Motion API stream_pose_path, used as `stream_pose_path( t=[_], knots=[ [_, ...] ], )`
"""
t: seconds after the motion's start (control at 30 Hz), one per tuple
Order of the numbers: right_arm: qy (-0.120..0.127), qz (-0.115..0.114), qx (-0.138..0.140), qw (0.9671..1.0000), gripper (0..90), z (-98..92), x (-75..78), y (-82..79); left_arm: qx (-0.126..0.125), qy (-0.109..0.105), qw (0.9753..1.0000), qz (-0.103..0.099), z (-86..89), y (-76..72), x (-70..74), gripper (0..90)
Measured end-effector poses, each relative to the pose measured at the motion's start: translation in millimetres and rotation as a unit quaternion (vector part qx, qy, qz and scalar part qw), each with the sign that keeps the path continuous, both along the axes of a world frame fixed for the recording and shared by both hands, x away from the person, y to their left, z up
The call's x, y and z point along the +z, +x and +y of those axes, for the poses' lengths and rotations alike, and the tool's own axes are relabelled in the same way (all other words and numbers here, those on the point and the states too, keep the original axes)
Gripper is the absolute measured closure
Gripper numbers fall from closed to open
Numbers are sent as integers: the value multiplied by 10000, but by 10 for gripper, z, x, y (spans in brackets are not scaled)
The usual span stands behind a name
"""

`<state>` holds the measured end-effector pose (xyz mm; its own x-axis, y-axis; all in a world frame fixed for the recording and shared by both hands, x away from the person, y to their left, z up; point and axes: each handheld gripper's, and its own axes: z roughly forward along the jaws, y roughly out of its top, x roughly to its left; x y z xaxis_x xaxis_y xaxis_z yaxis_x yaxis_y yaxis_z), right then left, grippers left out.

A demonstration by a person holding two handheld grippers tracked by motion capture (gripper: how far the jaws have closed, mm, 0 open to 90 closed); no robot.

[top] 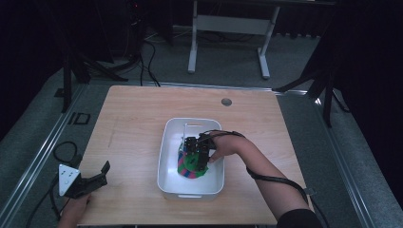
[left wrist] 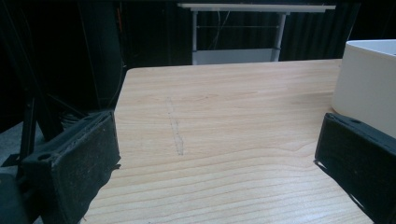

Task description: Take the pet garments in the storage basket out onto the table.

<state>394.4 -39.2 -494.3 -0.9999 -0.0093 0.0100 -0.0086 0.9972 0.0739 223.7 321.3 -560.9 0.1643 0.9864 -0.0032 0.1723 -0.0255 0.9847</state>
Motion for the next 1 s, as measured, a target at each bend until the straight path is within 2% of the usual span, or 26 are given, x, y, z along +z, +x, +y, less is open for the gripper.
stream_pose_path(
  t=[0.07,0.2,0.3,0.4,0.5,0.7,1.0],
  knots=[
    [-108,21,31,9999,129,20,-50,-15,0,11,10000,14,-1,0,0,2],
    [-153,28,26,9999,138,56,-123,-28,3,16,10000,11,-2,2,-2,3],
    [-167,6,60,9998,289,82,-124,-38,7,17,10000,8,-1,2,-2,3],
    [-153,-4,41,9999,585,106,-68,-32,6,22,10000,8,-2,2,-2,3],
    [-163,-6,39,9999,693,124,-13,-42,5,17,10000,12,-2,2,-2,2],
    [-197,-3,84,9998,732,104,120,-62,5,23,10000,16,-3,4,-2,3],
    [46,-118,90,9999,736,13,459,-73,3,45,10000,15,-7,5,-2,3]
  ],
)
